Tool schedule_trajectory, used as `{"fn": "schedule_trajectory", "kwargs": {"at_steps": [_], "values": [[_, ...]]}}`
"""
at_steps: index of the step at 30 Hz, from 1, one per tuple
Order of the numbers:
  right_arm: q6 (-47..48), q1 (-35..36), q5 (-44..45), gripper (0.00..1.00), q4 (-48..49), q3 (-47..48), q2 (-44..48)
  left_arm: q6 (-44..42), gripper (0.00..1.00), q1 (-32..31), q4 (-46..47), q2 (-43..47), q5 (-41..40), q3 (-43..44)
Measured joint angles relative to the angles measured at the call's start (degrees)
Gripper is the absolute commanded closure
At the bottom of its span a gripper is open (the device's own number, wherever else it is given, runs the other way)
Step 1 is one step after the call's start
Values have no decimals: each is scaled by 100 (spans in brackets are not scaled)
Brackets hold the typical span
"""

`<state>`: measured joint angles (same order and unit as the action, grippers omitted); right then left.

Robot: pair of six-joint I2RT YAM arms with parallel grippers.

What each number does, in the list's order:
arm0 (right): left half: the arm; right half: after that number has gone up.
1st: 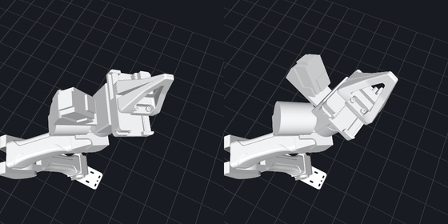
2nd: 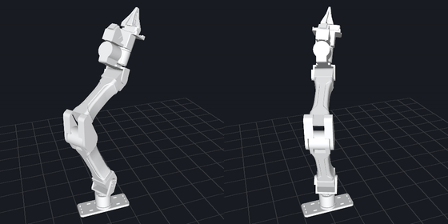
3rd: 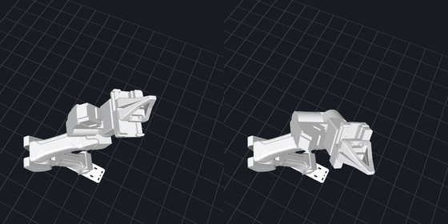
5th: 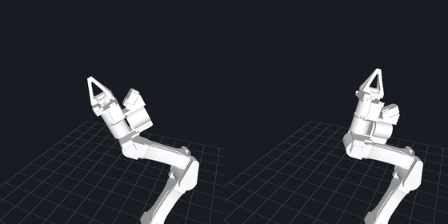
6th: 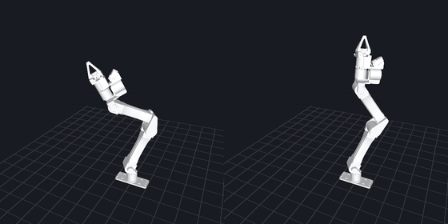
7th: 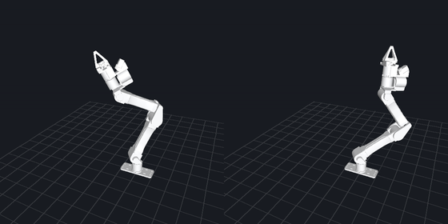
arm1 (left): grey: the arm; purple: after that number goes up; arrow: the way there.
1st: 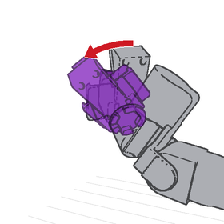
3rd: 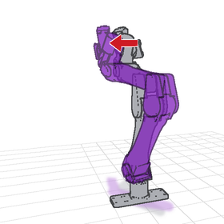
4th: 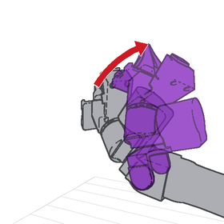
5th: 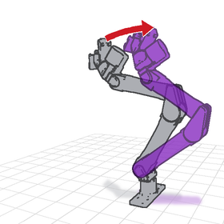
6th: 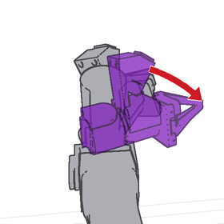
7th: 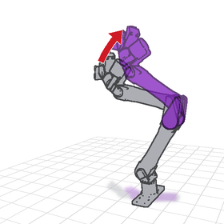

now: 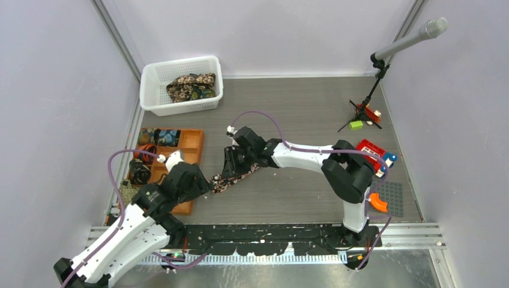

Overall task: Roll the ties
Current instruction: Roll the tie at the center of the board.

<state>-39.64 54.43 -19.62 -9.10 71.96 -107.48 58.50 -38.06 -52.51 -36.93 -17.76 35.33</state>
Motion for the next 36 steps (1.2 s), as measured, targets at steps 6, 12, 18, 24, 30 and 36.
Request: {"fn": "schedule_trajectory", "kwargs": {"at_steps": [6, 12, 18, 24, 30, 36], "values": [[24, 26, 2, 64, -118, 214, -291, 50, 37, 20, -28, 306, 142, -291], [68, 28, 15, 66, -260, 310, -404, 2, 37, 31, 249, -234, 385, -448], [138, 26, 35, 67, -297, 352, -518, -68, 35, 105, 754, -601, 605, -634], [225, 26, 50, 67, -315, 358, -647, -118, 35, 330, 1088, -568, 782, -780], [275, 26, 63, 67, -337, 376, -673, -284, 35, 859, 1419, -509, 1134, -973], [343, 20, 66, 67, -345, 442, -732, -463, 35, 1145, 1880, -643, 1510, -1215]]}}
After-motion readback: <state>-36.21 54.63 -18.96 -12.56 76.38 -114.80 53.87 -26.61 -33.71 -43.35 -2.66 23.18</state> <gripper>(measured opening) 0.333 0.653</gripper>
